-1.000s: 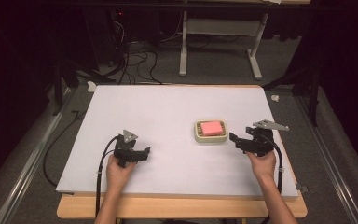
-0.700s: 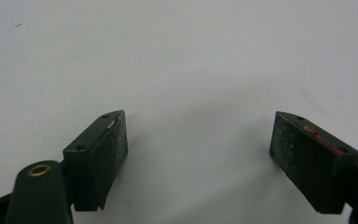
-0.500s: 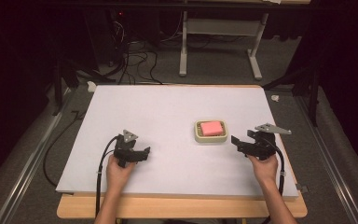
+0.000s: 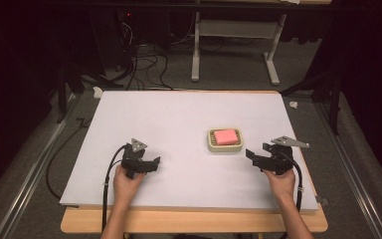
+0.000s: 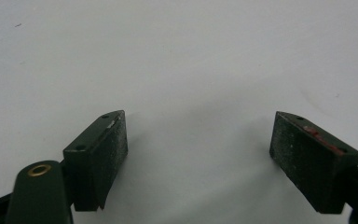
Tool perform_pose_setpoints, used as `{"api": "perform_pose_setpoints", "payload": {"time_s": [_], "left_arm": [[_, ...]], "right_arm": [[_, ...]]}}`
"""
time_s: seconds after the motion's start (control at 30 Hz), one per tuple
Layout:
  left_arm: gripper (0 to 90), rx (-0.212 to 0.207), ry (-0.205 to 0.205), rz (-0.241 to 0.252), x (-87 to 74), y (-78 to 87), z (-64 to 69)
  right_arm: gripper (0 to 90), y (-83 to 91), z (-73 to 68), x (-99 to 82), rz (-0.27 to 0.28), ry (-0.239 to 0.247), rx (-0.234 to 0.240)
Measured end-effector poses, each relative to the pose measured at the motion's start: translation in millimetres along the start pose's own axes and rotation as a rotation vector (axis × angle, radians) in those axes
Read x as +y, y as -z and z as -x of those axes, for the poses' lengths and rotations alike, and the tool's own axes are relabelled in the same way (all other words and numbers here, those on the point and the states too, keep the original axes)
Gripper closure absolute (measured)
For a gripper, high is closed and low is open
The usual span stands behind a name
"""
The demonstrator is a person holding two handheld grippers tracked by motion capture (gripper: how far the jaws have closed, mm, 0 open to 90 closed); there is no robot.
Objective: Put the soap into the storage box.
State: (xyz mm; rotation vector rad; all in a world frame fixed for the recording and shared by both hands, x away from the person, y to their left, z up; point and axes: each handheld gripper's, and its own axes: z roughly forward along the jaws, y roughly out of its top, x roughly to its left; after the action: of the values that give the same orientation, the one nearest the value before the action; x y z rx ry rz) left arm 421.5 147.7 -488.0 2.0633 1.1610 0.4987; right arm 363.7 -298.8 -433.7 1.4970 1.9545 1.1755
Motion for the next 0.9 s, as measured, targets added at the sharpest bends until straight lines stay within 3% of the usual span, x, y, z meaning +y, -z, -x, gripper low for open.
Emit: {"api": "perform_pose_setpoints", "payload": {"time_s": [0.9], "left_arm": [[19.7, 0.001, -0.001, -0.001, 0.0, 0.1, -0.1]], "right_arm": [[23.7, -10.9, 8.3, -27.6, -0.054, -0.017, -0.038]]}}
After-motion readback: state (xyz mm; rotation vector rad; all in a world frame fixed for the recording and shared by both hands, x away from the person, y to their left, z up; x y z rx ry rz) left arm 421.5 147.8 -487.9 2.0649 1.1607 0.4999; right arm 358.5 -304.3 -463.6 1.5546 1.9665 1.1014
